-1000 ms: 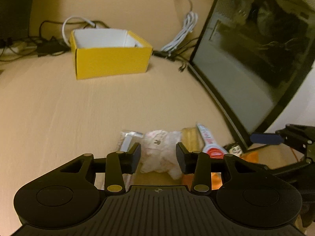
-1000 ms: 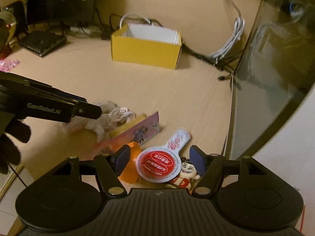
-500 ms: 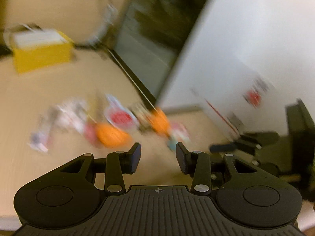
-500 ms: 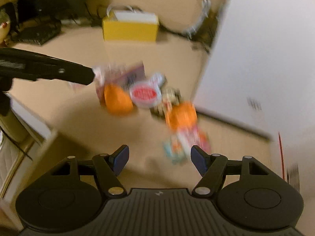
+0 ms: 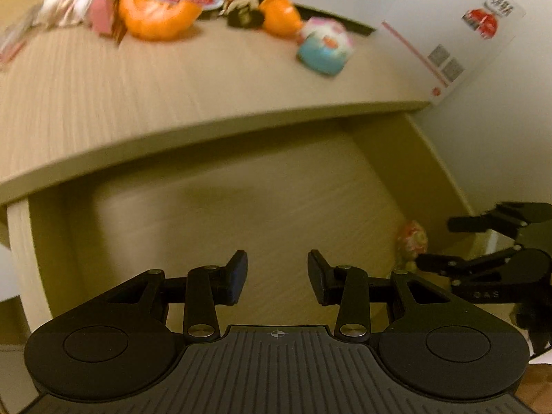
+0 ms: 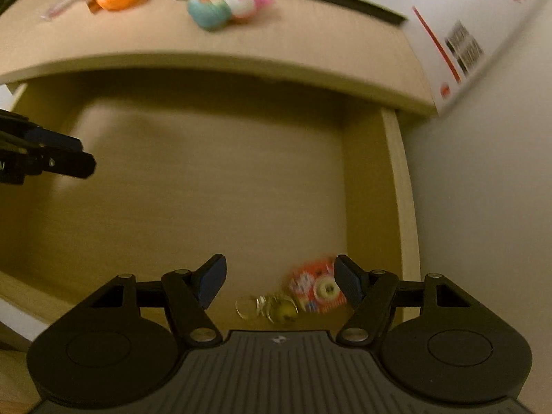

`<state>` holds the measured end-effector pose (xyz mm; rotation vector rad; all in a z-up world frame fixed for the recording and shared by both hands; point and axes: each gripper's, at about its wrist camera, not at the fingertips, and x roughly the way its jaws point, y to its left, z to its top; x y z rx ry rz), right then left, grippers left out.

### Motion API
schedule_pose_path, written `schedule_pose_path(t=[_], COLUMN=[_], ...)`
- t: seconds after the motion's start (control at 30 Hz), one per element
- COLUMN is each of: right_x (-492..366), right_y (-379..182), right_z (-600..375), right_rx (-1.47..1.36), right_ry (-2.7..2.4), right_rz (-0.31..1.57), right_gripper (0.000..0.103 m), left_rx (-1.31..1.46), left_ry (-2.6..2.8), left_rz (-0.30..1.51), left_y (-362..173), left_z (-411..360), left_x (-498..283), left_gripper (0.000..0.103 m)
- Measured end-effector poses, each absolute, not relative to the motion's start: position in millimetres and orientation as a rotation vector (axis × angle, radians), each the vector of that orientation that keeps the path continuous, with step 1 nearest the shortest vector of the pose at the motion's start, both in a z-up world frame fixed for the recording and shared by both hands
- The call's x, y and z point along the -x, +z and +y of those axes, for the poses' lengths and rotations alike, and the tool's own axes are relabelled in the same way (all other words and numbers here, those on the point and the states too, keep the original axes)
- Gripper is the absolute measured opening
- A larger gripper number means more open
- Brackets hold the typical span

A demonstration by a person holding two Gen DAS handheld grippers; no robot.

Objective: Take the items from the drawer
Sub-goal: 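Move both open grippers back over the drawer toward the remaining toys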

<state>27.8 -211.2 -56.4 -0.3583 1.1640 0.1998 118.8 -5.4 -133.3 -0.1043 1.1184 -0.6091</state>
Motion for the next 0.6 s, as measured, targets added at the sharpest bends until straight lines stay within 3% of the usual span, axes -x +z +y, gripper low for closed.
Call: schedule_pose_path(t=[0.6], right_x=[-22], right_y=[-43], right_z=[-246], right_rx=[0.22], right_ry=[0.126], right_rz=[1.132], right_gripper=[0.067], left_rx=[0.142], left_ry=[-0.592], left_rz=[1.121], left_y=[-143], left_z=[7], left_x=[-83], left_gripper=[0.039])
